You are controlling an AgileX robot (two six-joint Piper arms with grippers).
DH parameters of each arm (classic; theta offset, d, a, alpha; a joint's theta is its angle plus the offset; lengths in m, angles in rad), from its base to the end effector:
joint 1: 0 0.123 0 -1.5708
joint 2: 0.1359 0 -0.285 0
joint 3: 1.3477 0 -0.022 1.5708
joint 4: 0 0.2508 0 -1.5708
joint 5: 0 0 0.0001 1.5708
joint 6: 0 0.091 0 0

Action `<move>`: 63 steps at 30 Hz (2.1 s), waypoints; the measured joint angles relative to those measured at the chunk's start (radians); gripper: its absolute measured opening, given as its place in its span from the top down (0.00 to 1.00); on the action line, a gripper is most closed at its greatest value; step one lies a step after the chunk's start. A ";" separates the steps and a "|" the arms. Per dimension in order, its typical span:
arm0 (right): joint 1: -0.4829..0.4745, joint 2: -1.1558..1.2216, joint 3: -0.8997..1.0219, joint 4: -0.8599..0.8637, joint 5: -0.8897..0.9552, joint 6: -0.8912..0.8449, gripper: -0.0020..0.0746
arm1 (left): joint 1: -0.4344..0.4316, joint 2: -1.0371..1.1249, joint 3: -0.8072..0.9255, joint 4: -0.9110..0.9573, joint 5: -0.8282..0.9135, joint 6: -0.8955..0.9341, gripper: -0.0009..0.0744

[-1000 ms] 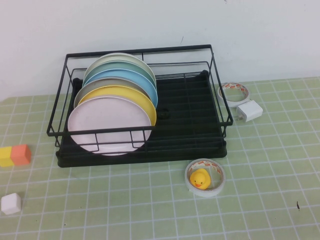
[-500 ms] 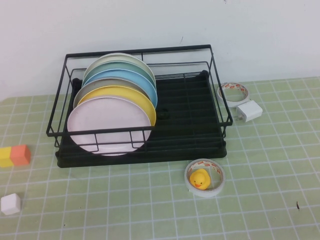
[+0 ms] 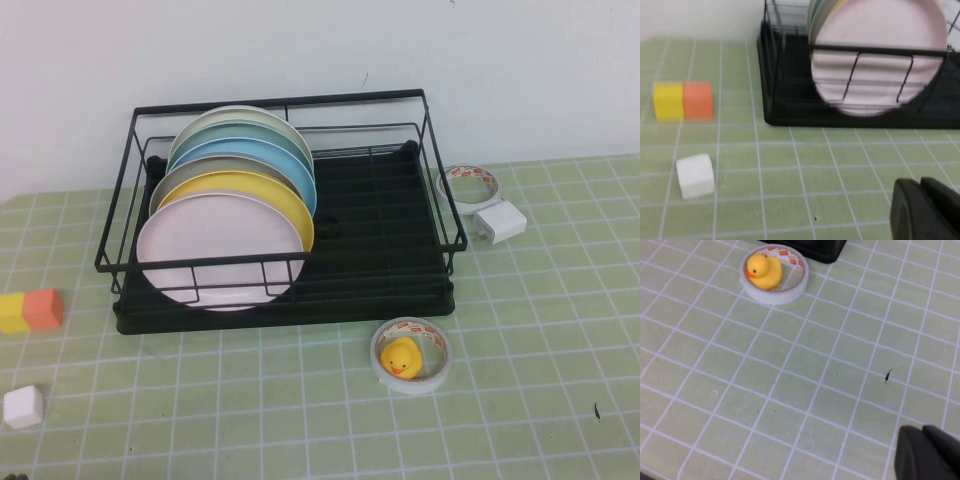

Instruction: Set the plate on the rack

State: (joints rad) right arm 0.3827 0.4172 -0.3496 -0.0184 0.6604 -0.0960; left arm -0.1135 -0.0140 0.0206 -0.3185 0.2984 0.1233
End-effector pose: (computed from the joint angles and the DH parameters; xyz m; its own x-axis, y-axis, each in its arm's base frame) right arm 0.0752 0.0292 0.2452 -0.5109 -0.3246 -0.7960 -0.4239 0.9007 -0.0951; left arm 0.0527 -0.0145 0.1814 -0.2342 -0.1547 -0.9598 0.1627 0.9671 -0.1956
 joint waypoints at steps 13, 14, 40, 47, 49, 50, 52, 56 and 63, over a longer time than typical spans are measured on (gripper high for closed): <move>0.000 0.000 0.000 0.000 0.000 0.000 0.98 | 0.000 0.000 -0.003 0.226 0.023 -0.162 0.99; 0.000 0.000 0.000 0.000 0.000 0.000 0.98 | 0.000 0.000 -0.003 0.246 0.023 -0.162 0.99; 0.000 0.000 0.000 0.000 0.000 0.000 0.98 | 0.000 0.000 -0.004 0.273 0.023 -0.169 0.99; 0.000 -0.002 0.000 -0.004 0.000 0.000 0.98 | 0.000 0.000 -0.004 0.273 0.023 -0.169 0.99; -0.008 -0.011 0.000 -0.011 0.000 0.000 0.98 | 0.000 0.000 -0.004 0.273 0.023 -0.169 0.99; -0.015 -0.016 0.000 -0.011 0.000 -0.002 0.98 | 0.000 0.000 -0.004 0.273 0.023 -0.169 0.99; -0.046 -0.034 0.018 -0.011 -0.028 -0.004 0.98 | 0.000 0.000 -0.004 0.273 0.023 -0.169 0.99; -0.163 -0.075 0.084 -0.028 -0.168 -0.018 0.98 | 0.000 0.000 -0.004 0.273 0.023 -0.167 0.99; -0.402 -0.233 0.223 -0.029 -0.363 -0.022 0.98 | 0.000 0.000 -0.004 0.275 0.023 -0.165 0.99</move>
State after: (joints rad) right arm -0.0190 0.1837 -0.1270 -0.0471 0.2970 -0.1178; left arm -0.1135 -0.0140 0.0164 -0.0433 0.3216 -0.0413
